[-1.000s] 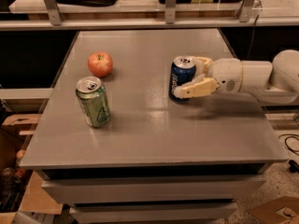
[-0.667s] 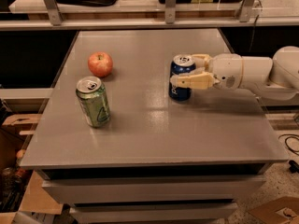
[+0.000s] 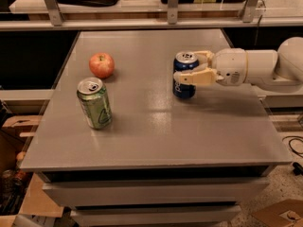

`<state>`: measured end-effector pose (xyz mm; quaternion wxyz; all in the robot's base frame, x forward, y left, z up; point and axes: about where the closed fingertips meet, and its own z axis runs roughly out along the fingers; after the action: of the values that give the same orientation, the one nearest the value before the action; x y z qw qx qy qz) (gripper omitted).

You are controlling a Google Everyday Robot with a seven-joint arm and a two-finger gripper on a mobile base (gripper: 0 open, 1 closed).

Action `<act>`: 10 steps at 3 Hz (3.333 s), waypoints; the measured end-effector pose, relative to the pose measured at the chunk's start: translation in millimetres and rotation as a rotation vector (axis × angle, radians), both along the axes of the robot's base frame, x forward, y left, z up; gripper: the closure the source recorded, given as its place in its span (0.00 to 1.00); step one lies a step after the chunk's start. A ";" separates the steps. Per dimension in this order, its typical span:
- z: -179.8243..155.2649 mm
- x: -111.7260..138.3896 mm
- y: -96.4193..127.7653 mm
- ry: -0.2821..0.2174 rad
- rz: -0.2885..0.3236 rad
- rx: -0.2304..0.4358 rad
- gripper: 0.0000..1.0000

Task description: Knock pepsi can over

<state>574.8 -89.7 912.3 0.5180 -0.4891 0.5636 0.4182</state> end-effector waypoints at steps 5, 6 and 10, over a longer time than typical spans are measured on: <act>0.5 -41.4 27.8 -0.522 0.214 -1.027 1.00; -17.9 -58.1 41.0 -0.636 0.254 -1.215 1.00; -69.8 -74.8 59.4 -0.698 0.592 -1.399 0.59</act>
Offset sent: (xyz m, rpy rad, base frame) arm -0.0065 -0.0289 0.0268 -0.6462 -0.2959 0.1633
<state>500.0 -30.2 842.4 0.1083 -0.9271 0.3486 -0.0848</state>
